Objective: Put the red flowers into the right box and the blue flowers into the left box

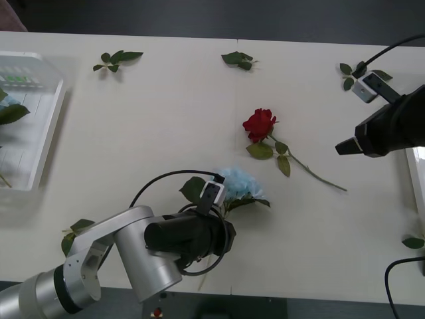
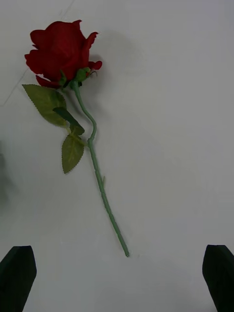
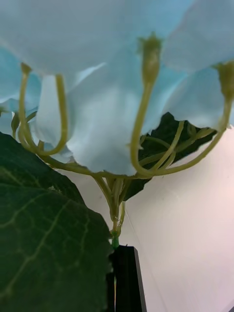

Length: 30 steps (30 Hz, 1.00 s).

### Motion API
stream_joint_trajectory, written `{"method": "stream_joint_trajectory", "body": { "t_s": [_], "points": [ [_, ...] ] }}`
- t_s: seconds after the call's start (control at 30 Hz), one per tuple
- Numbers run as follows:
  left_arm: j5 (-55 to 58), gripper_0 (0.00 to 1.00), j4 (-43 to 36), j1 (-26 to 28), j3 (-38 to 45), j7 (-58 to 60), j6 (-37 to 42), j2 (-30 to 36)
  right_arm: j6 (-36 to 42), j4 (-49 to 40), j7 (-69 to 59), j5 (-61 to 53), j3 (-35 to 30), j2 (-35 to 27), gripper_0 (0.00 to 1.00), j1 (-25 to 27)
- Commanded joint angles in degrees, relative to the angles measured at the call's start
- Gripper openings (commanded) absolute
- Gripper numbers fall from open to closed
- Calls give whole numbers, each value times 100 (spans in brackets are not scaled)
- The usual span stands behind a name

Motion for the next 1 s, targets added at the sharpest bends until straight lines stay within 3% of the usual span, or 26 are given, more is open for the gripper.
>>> {"method": "stream_joint_trajectory", "body": {
  "t_s": [0.03,0.2,0.4,0.63,1.0],
  "points": [
    [-113,0,-153,-87,46,254,-195,194,-178,-175,146,84,307,60,100,-170],
    [-95,0,-531,-140,221,307,-116,344,-530,-166,111,198,738,86,100,-179],
    [116,0,-1551,-158,766,316,816,687,-1004,177,94,303,1195,227,100,-284],
    [915,0,-2579,-158,1935,281,2029,968,-1602,757,67,514,1713,376,100,-513],
    [1926,0,-2895,-158,3966,263,2837,1829,-1857,1302,41,962,1959,596,100,-627]
  ]
}}
